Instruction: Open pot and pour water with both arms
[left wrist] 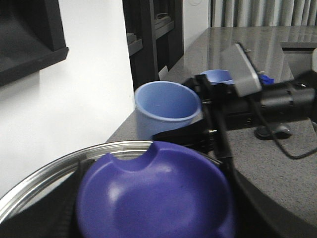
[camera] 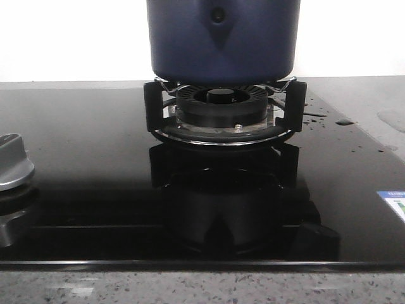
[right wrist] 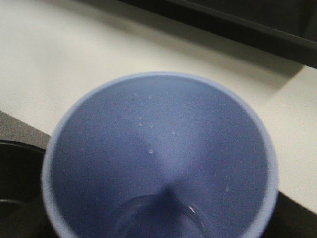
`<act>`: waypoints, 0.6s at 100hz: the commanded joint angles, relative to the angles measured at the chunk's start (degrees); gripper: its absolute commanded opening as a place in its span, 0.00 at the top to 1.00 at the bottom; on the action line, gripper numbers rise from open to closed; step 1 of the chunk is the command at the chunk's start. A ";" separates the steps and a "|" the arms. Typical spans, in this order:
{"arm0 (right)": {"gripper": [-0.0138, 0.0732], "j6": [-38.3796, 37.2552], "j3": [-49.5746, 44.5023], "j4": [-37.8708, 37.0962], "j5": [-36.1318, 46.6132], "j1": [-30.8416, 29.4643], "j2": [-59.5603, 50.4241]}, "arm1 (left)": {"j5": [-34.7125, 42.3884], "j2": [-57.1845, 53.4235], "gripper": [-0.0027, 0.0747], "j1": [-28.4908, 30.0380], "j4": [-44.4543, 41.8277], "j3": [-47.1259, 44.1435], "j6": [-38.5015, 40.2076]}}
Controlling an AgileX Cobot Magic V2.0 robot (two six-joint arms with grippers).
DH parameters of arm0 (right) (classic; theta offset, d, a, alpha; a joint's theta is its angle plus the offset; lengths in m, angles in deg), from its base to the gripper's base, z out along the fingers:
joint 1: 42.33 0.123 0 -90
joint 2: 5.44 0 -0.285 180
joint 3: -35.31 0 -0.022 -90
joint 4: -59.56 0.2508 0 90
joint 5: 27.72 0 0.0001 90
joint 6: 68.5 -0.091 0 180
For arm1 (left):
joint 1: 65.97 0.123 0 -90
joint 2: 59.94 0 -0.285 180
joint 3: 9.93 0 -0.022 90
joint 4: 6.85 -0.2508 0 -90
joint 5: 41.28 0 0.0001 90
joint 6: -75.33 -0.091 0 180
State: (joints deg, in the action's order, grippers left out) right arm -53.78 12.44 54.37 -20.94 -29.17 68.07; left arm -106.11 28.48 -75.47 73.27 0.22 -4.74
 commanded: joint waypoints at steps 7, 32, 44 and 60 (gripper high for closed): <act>0.80 0.19 7.59 -8.98 0.10 3.24 3.12 | 1.08 -3.47 0.61 0.13 5.64 0.13 0.81; 0.80 0.19 12.43 -26.53 -2.26 7.72 8.53 | 1.18 -4.73 0.61 0.13 5.72 -0.33 0.81; 0.80 0.29 13.12 -33.03 -2.04 8.66 10.75 | 1.18 -4.73 0.61 0.13 6.40 -0.33 0.81; 0.80 0.82 13.36 -43.41 -2.04 8.66 13.02 | 1.20 -4.73 0.61 0.13 7.20 -0.33 0.81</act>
State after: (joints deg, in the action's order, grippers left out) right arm -53.78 23.33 16.90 -27.25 -20.70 82.10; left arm -106.21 25.86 -75.47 73.51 -1.79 -4.65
